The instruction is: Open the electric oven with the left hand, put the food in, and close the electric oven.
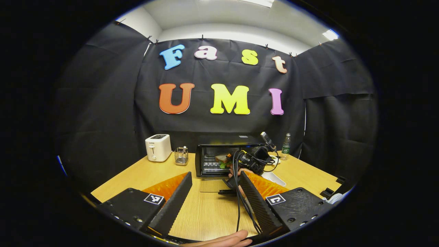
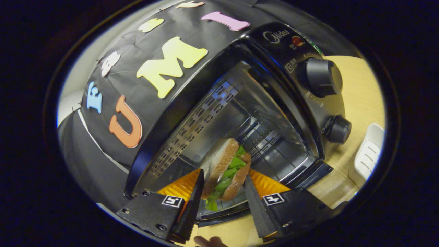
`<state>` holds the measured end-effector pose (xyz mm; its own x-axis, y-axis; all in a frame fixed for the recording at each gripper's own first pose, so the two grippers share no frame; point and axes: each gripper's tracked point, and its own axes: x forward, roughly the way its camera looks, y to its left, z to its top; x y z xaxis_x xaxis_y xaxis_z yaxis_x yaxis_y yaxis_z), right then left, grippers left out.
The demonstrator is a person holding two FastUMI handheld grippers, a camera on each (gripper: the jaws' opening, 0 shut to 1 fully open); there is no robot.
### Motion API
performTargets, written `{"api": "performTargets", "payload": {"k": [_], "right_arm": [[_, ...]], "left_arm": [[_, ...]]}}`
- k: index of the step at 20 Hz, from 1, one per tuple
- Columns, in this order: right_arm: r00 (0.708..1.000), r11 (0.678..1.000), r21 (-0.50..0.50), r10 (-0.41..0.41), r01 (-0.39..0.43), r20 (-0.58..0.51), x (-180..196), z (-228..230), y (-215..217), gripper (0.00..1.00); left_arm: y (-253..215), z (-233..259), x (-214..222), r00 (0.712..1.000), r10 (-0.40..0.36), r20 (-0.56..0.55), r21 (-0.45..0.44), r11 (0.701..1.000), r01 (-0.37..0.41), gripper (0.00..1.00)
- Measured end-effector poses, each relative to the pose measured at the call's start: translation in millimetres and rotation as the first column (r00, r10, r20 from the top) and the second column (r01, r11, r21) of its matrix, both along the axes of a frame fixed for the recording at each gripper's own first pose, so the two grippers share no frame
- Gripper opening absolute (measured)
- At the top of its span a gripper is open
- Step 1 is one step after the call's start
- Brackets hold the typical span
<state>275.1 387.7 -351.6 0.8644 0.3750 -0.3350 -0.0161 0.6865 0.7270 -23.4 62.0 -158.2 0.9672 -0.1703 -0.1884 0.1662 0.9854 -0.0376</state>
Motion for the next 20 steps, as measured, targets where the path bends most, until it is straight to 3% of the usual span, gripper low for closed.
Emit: {"api": "performTargets", "payload": {"k": [2,6,7,9,10,12,13,16,17,18,20], "right_arm": [[1.000,0.999,-0.049,0.006,-0.005,0.011,0.3,3.2,-2.3,0.75],[0.998,0.968,-0.252,0.010,0.008,0.067,1.4,7.7,-11.1,0.99],[0.997,0.954,-0.301,0.024,-0.001,0.075,1.7,7.0,-10.0,0.94],[0.993,0.917,-0.396,0.077,-0.034,0.093,3.2,8.5,-5.5,1.00],[0.989,0.900,-0.434,0.103,-0.048,0.105,1.1,10.0,-2.4,0.95],[0.979,0.853,-0.517,0.162,-0.077,0.121,0.6,10.6,0.4,1.00],[0.973,0.825,-0.559,0.191,-0.089,0.127,2.2,10.8,1.4,0.95],[0.956,0.739,-0.660,0.271,-0.134,0.109,2.2,4.8,7.0,0.96],[0.950,0.702,-0.696,0.299,-0.151,0.096,2.2,-0.6,6.6,1.00],[0.946,0.672,-0.723,0.313,-0.163,0.078,1.9,-3.7,5.4,0.97],[0.937,0.639,-0.747,0.342,-0.182,0.065,-0.2,-3.4,6.5,0.99]], "left_arm": [[0.0,-2.0,-0.8,1.000,0.000,-0.006,0.002,1.000,0.000,0.92],[4.2,-2.9,-2.2,1.000,0.009,-0.007,0.003,1.000,-0.009,0.92],[4.5,-3.3,-2.8,1.000,0.011,-0.009,0.002,1.000,-0.011,0.92],[6.3,-5.9,-3.5,1.000,0.015,-0.013,0.001,1.000,-0.015,0.92],[6.8,-5.8,-3.8,1.000,0.017,-0.014,0.002,1.000,-0.017,0.92],[9.1,-7.4,-5.2,1.000,0.022,-0.018,0.004,1.000,-0.022,0.92],[9.5,-8.3,-5.6,1.000,0.022,-0.021,0.003,1.000,-0.022,0.92],[10.4,-10.6,-5.4,0.999,0.026,-0.024,0.002,1.000,-0.026,0.92],[10.6,-12.3,-5.0,0.999,0.028,-0.028,0.002,1.000,-0.028,0.92],[10.9,-13.6,-5.2,0.999,0.029,-0.033,0.003,1.000,-0.029,0.92],[11.3,-14.3,-5.3,0.999,0.030,-0.035,0.005,1.000,-0.030,0.92]]}}
